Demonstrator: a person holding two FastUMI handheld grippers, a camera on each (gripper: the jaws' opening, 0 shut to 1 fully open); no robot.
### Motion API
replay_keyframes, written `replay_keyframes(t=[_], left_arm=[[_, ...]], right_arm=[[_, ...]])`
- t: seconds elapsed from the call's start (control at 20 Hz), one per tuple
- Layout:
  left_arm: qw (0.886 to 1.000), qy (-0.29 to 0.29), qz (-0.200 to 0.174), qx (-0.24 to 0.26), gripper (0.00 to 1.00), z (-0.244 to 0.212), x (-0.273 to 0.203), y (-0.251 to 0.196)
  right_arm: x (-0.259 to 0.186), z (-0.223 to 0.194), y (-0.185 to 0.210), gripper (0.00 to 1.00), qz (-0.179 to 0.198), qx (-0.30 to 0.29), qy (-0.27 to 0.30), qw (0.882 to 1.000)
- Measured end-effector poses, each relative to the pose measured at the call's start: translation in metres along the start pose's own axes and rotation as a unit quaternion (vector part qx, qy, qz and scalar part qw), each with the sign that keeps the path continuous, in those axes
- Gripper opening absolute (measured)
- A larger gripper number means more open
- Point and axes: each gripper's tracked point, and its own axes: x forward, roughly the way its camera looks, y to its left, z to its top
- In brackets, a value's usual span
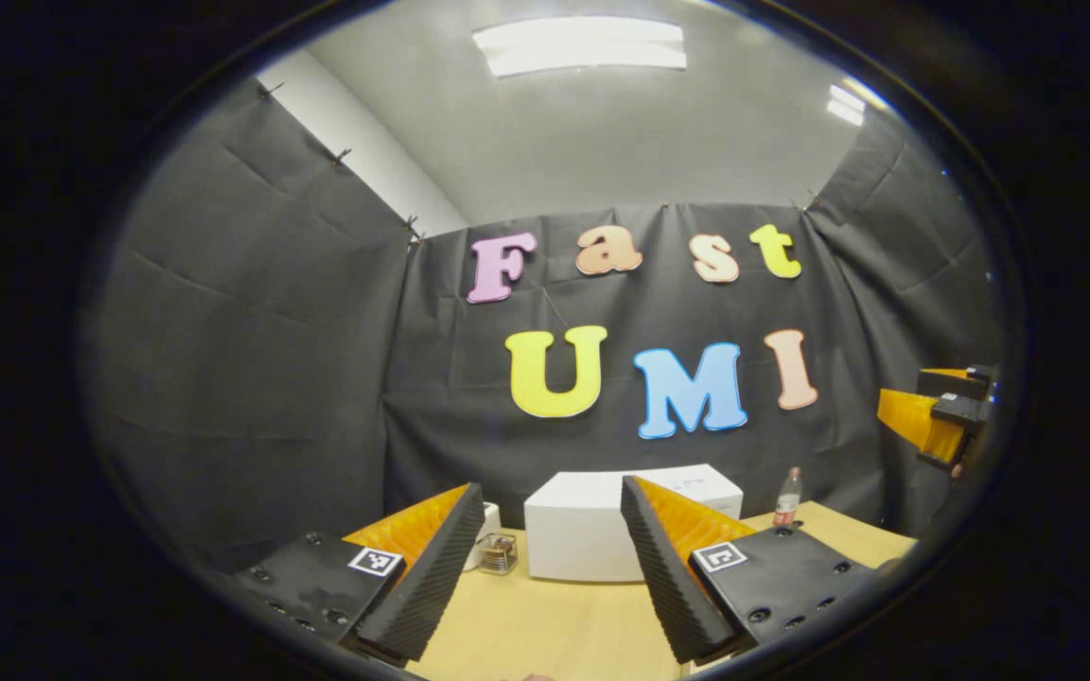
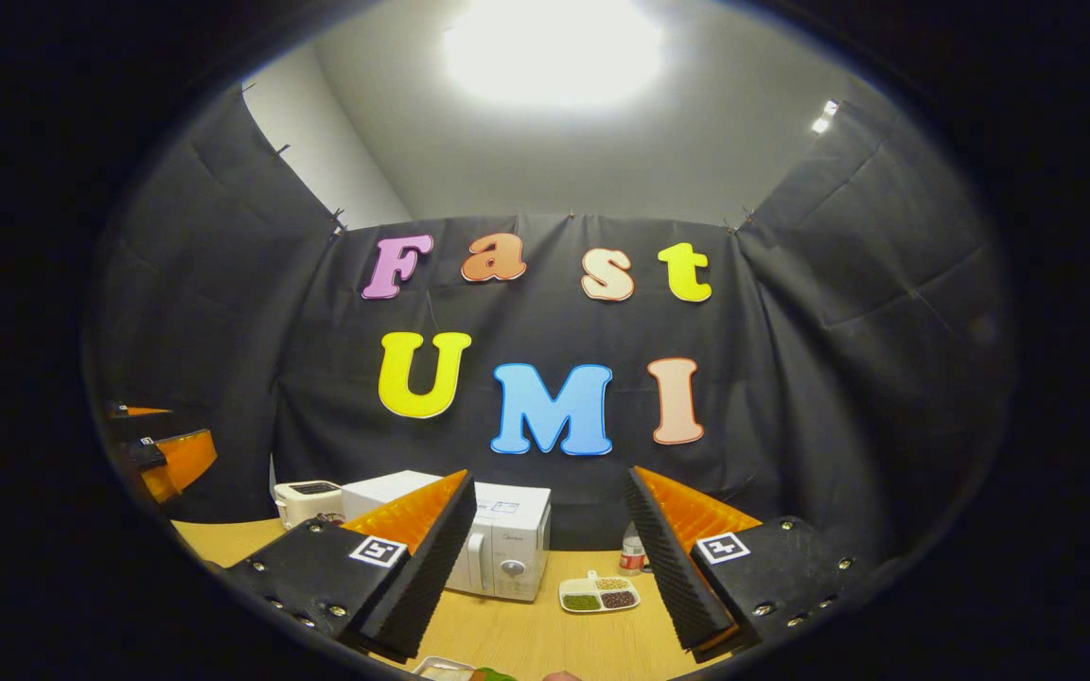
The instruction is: Open the microwave oven with the left hand, put the food in, and close the microwave oven.
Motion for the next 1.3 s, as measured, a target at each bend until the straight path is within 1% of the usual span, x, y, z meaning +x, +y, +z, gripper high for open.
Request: replay_keyframes(t=[0.3, 0.55, 0.75, 0.8, 0.85, 0.95, 1.05, 1.1, 1.15, 1.2, 1.25, 1.3], left_arm=[[1.0, 0.001, 0.002, -0.005, 0.98, -0.013, 0.013, -0.033], [1.0, 0.009, -0.027, -0.002, 0.97, -0.029, 0.052, -0.067], [0.998, 0.014, -0.061, -0.008, 0.97, -0.051, 0.099, -0.093], [0.998, 0.013, -0.069, -0.006, 0.95, -0.057, 0.111, -0.098], [0.997, 0.011, -0.077, -0.003, 0.97, -0.063, 0.125, -0.103], [0.996, 0.014, -0.094, 0.002, 0.97, -0.078, 0.147, -0.115], [0.993, 0.022, -0.116, -0.001, 0.98, -0.095, 0.171, -0.13], [0.992, 0.027, -0.126, 0.0, 0.96, -0.104, 0.182, -0.138], [0.99, 0.035, -0.135, 0.002, 0.96, -0.116, 0.193, -0.144], [0.988, 0.043, -0.145, 0.002, 0.98, -0.127, 0.201, -0.151], [0.987, 0.05, -0.156, 0.001, 0.96, -0.138, 0.21, -0.16], [0.985, 0.057, -0.166, -0.001, 0.96, -0.148, 0.219, -0.169]], right_arm=[[-0.002, -0.011, -0.018, 0.95, 0.011, 0.017, 0.011, 1.0], [0.0, -0.023, -0.036, 0.95, -0.006, 0.02, 0.025, 0.999], [0.012, -0.028, -0.052, 0.95, -0.042, 0.015, 0.034, 0.998], [0.014, -0.026, -0.056, 0.96, -0.053, 0.013, 0.031, 0.998], [0.015, -0.025, -0.06, 0.96, -0.064, 0.01, 0.029, 0.997], [0.021, -0.03, -0.066, 0.96, -0.086, 0.004, 0.034, 0.996], [0.024, -0.033, -0.073, 0.95, -0.11, 0.003, 0.041, 0.993], [0.026, -0.033, -0.076, 0.95, -0.122, 0.001, 0.043, 0.992], [0.027, -0.035, -0.079, 0.95, -0.134, -0.003, 0.045, 0.99], [0.027, -0.036, -0.083, 0.95, -0.145, -0.008, 0.048, 0.988], [0.026, -0.039, -0.086, 0.95, -0.156, -0.014, 0.052, 0.986], [0.025, -0.041, -0.089, 0.95, -0.167, -0.019, 0.058, 0.984]])
